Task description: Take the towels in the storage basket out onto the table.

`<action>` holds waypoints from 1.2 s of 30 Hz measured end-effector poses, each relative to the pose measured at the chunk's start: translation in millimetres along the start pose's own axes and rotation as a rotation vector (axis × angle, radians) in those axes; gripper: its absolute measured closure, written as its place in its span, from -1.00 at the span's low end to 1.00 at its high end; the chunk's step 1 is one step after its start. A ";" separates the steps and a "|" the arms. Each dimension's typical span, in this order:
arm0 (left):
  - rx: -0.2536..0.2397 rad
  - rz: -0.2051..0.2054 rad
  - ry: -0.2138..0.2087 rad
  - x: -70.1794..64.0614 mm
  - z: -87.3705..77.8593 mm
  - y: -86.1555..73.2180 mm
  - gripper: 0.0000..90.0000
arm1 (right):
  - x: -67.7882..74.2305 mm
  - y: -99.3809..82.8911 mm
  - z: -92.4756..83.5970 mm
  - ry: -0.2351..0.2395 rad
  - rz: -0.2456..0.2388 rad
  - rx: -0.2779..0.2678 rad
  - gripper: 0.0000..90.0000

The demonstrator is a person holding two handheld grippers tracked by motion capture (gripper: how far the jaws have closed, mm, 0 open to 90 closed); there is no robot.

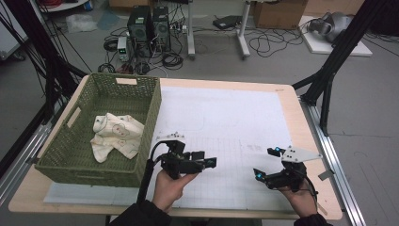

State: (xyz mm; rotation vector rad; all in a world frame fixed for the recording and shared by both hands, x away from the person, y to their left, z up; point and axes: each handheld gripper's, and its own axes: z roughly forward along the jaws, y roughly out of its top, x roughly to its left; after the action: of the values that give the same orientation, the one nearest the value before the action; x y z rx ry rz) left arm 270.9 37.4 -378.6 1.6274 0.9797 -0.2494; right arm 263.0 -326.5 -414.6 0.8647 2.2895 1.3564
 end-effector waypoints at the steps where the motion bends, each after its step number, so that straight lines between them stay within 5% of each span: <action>1: -0.006 -0.013 -0.024 -0.4 0.8 3.3 -0.33 | 0.0 0.0 0.0 0.000 0.000 0.000 -0.89; 7: -0.026 -0.083 -0.054 0.8 3.9 21.5 -0.31 | -2.0 -0.3 -1.1 0.000 0.006 -0.005 -0.89; 8: -0.030 -0.121 -0.051 4.1 4.9 27.1 -0.32 | -2.0 -0.1 -1.1 0.000 0.005 -0.004 -0.89; 15: -0.067 -0.151 0.004 -2.5 -1.5 55.4 -0.32 | -4.4 -0.1 -0.5 0.001 0.001 -0.007 -0.89; 20: -0.057 -0.234 0.004 3.8 -5.5 72.5 -0.30 | -4.1 0.5 -0.1 0.003 -0.005 -0.008 -0.89; 24: -0.067 -0.238 0.039 6.0 -16.5 83.7 -0.30 | -3.8 0.8 -0.8 0.004 -0.007 -0.010 -0.89; 27: -0.083 -0.271 0.021 9.8 -27.8 91.5 -0.31 | -5.5 0.3 -0.1 0.002 -0.002 -0.008 -0.89; 29: -0.113 -0.265 0.031 11.4 -41.8 101.1 -0.31 | -6.0 0.0 0.3 0.003 0.004 -0.006 -0.89; 36: -0.103 -0.241 0.031 29.5 -66.5 120.3 -0.34 | -5.3 1.1 2.6 0.011 -0.005 -0.004 -0.89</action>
State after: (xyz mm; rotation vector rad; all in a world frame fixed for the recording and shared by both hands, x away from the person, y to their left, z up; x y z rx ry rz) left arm 351.9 111.4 -290.7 1.4236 1.1947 -0.3324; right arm 268.8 -327.8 -415.0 0.8512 2.2944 1.3664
